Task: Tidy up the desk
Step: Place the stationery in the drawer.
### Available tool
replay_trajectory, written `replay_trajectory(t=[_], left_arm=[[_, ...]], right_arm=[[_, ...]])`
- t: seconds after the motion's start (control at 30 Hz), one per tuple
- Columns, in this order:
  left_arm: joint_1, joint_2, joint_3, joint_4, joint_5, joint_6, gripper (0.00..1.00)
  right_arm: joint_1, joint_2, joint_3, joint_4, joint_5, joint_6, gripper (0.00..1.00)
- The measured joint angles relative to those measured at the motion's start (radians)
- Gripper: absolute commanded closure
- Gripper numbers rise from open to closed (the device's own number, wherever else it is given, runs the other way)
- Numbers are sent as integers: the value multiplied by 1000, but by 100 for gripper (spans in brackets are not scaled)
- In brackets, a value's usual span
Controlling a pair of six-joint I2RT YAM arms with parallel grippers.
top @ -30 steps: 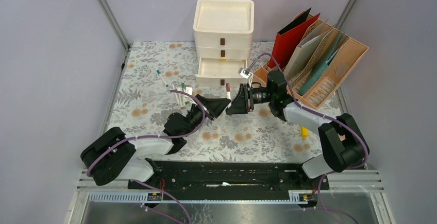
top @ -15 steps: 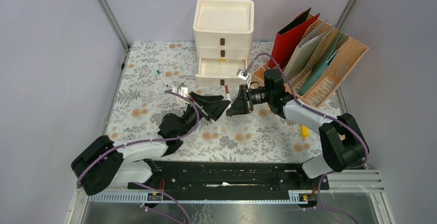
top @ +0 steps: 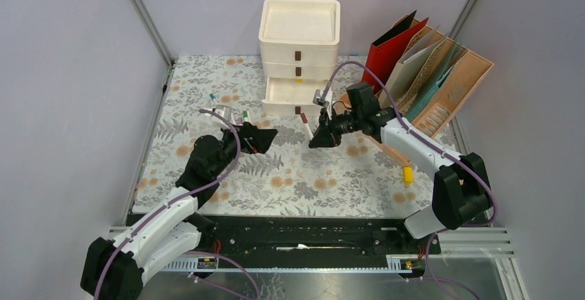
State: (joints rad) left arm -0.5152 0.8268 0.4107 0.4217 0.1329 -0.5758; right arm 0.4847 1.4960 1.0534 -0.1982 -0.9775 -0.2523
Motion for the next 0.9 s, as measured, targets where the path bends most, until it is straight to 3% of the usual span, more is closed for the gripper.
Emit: replay_trajectory(t=[0.2,0.7,0.83,0.9], left_arm=[[104,-14,16,-220,5,47,1],[110,-123,16,-381,-98,75,1],[110,-148,16,-384,-130,79,1],[110,-153,16,-384,-141,79,1]], right_arm=[[0,87,190,-221,188,-278,97],[1,439,681,-320,653,-455,99],[1,529,793,-321,736,-478,91],[1,570,839,-317,772,-485,79]])
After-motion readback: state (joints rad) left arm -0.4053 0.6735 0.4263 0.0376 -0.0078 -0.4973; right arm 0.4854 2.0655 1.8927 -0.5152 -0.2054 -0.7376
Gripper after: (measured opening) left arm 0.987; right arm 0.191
